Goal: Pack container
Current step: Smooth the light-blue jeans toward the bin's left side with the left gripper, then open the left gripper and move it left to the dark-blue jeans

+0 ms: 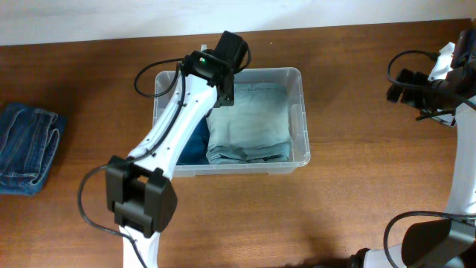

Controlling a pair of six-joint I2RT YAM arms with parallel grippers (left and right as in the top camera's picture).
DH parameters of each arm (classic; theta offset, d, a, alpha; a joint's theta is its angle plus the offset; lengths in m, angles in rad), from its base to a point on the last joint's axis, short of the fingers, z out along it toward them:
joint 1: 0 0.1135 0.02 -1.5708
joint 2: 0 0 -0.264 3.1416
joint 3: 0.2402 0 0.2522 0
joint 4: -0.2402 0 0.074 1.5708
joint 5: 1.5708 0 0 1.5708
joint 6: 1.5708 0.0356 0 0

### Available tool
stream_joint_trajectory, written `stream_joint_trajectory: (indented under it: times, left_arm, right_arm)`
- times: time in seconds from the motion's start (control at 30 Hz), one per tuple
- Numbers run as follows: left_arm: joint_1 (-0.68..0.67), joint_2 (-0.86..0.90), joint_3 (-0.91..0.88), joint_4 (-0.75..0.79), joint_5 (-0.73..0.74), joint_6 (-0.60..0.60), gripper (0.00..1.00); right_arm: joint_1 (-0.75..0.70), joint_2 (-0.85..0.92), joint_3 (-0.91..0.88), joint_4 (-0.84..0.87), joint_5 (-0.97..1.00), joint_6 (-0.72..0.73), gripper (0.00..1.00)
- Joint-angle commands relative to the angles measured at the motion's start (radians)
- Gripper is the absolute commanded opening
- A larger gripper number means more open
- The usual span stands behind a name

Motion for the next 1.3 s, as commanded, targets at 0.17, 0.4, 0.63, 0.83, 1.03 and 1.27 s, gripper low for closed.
stream_joint_trajectory:
  times: [0.17,0.4,0.63,0.83,1.03,1.27]
  left_arm:
    - [0.005,0.093,-0.002,0.048,0.105,0.002,0.01]
    - [0.013,0.104,0.011,0.042,0.105,0.027,0.01]
    - [0.066,0.003,0.172,-0.126,0.018,0.047,0.01]
    - [0.206,-0.107,0.241,-0.214,0.014,0.041,0.0]
    - [0.43,-0.169,0.241,-0.25,0.039,0.008,0.01]
    - [0.726,-0.169,0.233,-0.276,0.25,-0.017,0.16]
  right_arm:
    - [-0.003,-0.007,0.006,-0.001,0.002,-0.001,0.99]
    - [-0.003,-0.008,0.006,0.0,0.002,-0.001,0.98]
    - [-0.003,-0.008,0.006,-0.001,0.002,-0.001,0.99]
    - [-0.003,-0.007,0.006,-0.001,0.002,-0.001,0.99]
    - [-0.003,-0.008,0.006,0.0,0.002,-0.001,0.99]
    - [-0.003,-0.007,0.006,0.0,0.002,-0.001,0.98]
